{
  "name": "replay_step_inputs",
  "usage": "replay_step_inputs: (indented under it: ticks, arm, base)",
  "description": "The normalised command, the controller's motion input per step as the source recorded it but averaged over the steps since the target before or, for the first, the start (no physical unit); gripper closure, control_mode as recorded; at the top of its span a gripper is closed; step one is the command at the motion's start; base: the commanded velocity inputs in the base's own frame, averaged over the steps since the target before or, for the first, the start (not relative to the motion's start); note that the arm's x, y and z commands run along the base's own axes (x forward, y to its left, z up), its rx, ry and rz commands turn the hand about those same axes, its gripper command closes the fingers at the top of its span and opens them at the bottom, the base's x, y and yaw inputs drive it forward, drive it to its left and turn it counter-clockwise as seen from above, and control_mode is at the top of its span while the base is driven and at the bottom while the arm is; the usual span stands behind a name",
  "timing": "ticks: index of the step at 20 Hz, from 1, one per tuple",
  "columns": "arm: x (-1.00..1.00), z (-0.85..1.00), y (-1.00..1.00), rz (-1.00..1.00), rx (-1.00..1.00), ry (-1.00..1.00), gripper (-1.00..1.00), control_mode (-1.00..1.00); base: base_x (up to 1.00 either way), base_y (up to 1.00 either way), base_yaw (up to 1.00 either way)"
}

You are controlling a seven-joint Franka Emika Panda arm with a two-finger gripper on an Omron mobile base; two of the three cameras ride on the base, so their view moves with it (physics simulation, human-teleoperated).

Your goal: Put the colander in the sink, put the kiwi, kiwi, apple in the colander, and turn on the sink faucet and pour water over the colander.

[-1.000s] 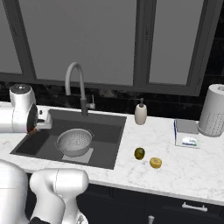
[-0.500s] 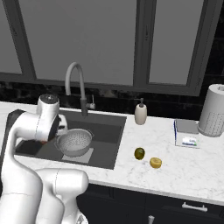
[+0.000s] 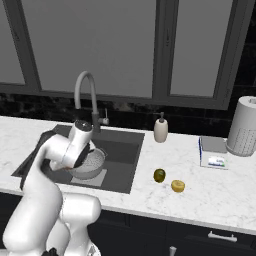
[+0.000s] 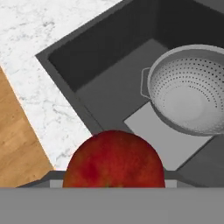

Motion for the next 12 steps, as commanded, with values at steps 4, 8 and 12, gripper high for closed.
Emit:
replay_step_inputs:
  ticks: [4, 8, 12]
  arm:
    - [0.88, -0.28, -0.44, 0.12, 0.02, 0.00, 1.00, -1.00]
    - [0.98, -0.32, -0.13, 0.08, 0.00, 0.00, 1.00, -1.00]
    - [0.94, -0.25, 0.00, 0.02, 0.00, 0.00, 1.00, -1.00]
  base:
    - [0.00, 0.00, 0.00]
    - [0.00, 0.00, 0.00]
    - [0.00, 0.00, 0.00]
